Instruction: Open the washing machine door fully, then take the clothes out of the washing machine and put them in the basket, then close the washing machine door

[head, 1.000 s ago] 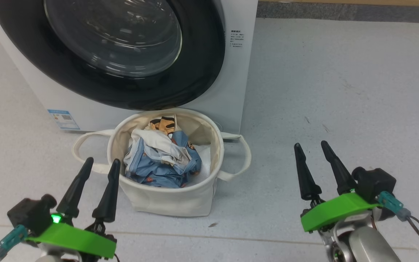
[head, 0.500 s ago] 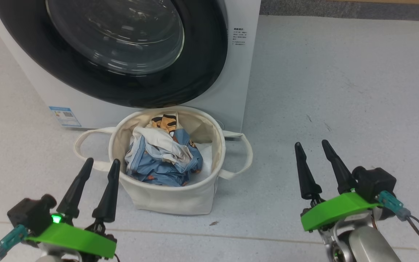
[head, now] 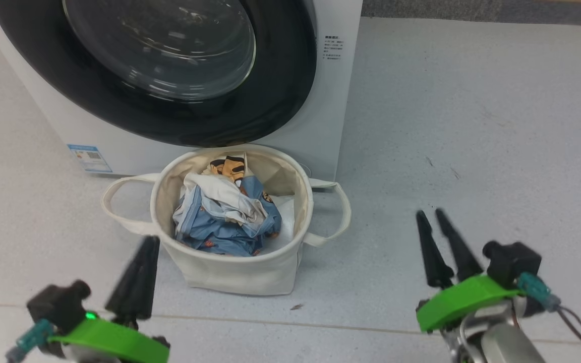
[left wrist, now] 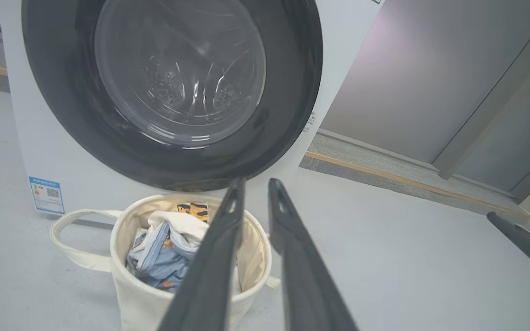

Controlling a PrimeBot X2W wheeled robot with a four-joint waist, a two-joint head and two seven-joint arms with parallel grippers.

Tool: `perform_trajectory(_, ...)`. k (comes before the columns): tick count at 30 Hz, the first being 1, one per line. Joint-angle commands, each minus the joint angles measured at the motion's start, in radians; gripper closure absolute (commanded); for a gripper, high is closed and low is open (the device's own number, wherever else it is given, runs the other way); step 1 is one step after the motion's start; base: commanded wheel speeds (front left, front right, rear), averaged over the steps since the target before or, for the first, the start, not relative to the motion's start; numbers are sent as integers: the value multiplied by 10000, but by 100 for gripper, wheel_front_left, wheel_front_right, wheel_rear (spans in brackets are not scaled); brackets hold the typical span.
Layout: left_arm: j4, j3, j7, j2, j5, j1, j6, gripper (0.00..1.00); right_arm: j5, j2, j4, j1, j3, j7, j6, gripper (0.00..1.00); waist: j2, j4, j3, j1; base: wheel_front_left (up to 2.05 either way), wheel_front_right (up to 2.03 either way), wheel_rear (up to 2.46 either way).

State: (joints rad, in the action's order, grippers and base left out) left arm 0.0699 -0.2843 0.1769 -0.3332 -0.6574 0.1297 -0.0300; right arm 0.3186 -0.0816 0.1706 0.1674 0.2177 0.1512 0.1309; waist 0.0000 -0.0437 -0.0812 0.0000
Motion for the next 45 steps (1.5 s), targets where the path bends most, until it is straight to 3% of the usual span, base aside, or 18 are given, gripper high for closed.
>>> perform_trajectory(1, 61, -22, -4, 33, -9, -37, -1, 100, 11, 0, 64, -42, 0, 0, 0, 100, 0, 0, 0, 0, 0, 0, 0)
perform_trajectory(8, 161, 150, -143, 199, -528, -121, -49, 100, 746, -29, 111, -152, -111, -85, 0, 100, 0, 24, 63, 23, 0, 0, 0)
perform_trajectory(13, 248, 296, -247, 299, -920, -116, -87, 100, 1305, -53, 159, -158, -196, -156, 0, 100, 0, 41, 76, 2, 0, 0, 0)
perform_trajectory(45, 691, 1242, -924, 943, -3321, -127, -343, 100, 4659, -111, 318, -279, -830, -660, -1, 100, 0, 150, 266, 0, 0, 0, 0)
